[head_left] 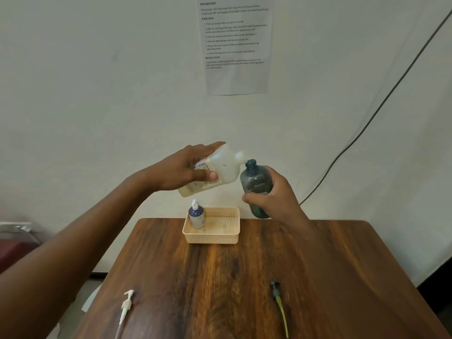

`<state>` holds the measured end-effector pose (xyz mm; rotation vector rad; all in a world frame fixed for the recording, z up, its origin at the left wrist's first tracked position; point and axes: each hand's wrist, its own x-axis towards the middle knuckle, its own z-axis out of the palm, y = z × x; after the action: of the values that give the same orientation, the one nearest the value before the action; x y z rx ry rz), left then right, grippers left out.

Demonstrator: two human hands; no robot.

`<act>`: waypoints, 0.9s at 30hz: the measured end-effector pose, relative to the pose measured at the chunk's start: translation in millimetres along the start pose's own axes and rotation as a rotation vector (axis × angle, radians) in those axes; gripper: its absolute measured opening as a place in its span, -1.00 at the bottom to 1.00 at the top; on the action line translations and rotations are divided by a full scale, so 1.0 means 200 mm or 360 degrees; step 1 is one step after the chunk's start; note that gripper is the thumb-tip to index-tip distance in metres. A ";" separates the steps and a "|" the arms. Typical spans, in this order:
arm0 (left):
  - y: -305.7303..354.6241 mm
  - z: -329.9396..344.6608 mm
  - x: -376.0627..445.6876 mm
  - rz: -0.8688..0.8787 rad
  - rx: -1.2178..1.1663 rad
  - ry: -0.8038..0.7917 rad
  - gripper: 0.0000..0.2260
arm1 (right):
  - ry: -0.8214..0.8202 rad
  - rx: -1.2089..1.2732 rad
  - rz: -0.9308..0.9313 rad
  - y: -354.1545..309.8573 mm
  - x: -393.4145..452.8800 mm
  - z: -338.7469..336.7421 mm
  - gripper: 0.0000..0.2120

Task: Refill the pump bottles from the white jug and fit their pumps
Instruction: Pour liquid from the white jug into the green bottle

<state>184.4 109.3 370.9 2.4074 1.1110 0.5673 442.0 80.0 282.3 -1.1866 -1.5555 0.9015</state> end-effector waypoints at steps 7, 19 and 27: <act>0.03 -0.06 0.03 -0.0008 0.0215 -0.0057 -0.29 | 0.0015 0.0008 0.0014 0.00 -0.01 0.01 -0.37; 0.07 -0.14 0.08 -0.0037 0.0477 -0.0099 -0.28 | 0.0060 0.0019 0.0011 -0.01 -0.01 0.01 -0.37; 0.11 -0.17 0.11 -0.0009 0.0529 -0.0137 -0.29 | 0.0065 0.0016 0.0013 -0.01 -0.01 0.01 -0.36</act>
<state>191.8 120.8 415.0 2.6776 1.2571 0.2907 439.4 77.8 283.4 -1.1976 -1.5129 0.8842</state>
